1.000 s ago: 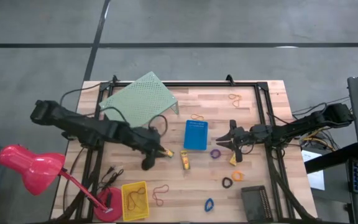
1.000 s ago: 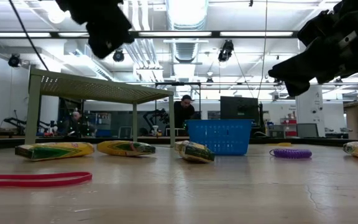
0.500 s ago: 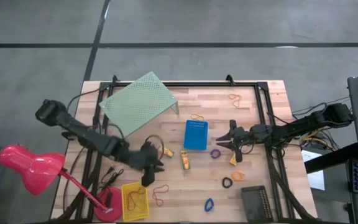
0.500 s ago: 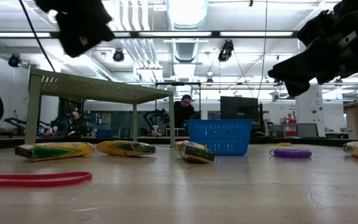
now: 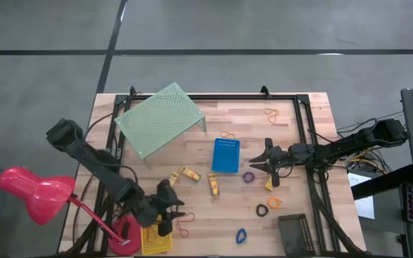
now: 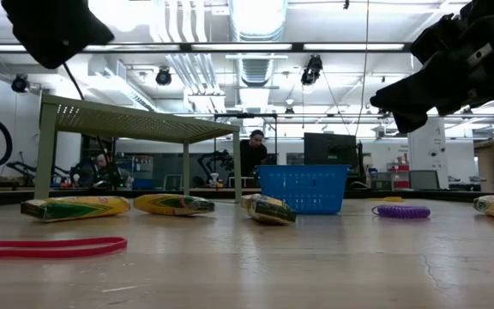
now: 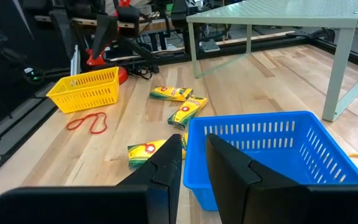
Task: Pick & Place Office Desk Supplies
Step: Put the bottom red rubber band into the yellow basket
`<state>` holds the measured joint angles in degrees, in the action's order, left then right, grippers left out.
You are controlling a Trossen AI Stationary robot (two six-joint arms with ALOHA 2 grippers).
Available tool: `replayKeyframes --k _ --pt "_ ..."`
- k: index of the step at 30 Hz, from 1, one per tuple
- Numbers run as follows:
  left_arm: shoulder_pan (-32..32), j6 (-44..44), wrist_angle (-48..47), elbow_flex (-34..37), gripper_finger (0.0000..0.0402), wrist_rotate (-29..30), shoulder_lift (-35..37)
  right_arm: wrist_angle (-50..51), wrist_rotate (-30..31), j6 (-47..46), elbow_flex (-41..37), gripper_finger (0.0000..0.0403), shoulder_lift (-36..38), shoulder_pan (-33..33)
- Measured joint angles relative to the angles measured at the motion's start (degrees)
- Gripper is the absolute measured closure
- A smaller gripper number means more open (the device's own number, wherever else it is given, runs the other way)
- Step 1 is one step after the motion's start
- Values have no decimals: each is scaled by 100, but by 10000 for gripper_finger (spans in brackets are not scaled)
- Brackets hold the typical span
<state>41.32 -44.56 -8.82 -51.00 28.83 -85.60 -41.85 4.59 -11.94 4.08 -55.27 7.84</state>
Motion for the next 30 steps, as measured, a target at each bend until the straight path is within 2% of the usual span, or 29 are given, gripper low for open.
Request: replayKeyframes --k 4,9,18,25,30 --pt "-1 11 -27 91 179 -47 -48 0 -1 0 0 335 -2 0" --pt "-39 423 102 164 159 -645 -358 2 1 0 0 329 -2 0" --pt "-257 1481 214 -227 179 -2002 -1298 0 0 0 0 317 -2 0" --pt "-909 1415 -301 -573 198 -3325 -1627 0 1 0 -1 315 -2 0" --pt "-1111 1459 -318 -577 207 -3370 -1622 2 1 0 -2 323 -2 0"
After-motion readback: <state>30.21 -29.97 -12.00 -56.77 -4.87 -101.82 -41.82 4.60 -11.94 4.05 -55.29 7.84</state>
